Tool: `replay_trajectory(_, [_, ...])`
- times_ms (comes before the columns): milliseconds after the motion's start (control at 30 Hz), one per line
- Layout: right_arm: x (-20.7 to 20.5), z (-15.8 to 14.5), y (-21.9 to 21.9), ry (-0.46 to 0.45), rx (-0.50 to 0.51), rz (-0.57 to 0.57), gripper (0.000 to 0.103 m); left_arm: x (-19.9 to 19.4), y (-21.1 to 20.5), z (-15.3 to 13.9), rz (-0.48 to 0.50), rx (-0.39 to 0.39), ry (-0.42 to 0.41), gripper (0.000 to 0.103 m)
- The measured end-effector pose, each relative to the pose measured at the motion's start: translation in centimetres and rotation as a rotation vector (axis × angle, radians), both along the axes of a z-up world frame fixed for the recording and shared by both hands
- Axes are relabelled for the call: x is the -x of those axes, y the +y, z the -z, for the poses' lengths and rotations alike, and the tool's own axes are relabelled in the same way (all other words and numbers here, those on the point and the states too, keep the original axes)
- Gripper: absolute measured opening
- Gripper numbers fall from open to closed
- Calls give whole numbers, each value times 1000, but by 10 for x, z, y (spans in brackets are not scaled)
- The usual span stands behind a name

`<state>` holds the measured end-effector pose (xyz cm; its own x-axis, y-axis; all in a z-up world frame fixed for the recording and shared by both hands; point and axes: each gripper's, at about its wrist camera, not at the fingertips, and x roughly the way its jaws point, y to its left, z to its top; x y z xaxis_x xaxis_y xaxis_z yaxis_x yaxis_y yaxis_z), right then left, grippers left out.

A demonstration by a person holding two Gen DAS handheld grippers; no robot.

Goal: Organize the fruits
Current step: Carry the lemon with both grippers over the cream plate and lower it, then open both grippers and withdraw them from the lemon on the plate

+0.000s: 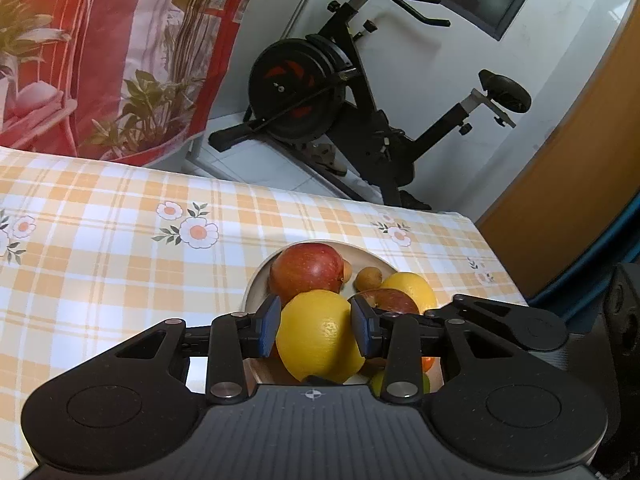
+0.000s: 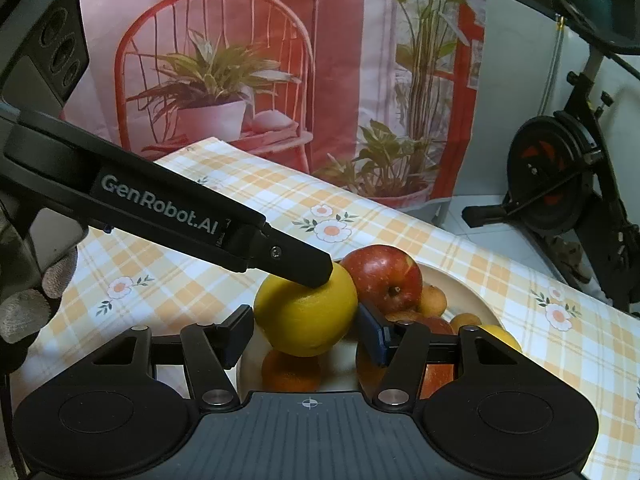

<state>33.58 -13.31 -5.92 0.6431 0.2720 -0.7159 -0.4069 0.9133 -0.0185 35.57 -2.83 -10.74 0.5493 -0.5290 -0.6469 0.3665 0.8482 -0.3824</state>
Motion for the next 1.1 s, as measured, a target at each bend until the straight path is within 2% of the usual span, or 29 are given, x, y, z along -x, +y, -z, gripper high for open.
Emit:
replay_trajectory(500, [28, -19, -12, -49, -5, 45, 53, 22, 8, -21, -66, -46, -63, 40])
replay_trajectory(1100, [105, -42, -54, -145, -152, 180, 53, 96, 11, -47, -122, -102, -162, 40])
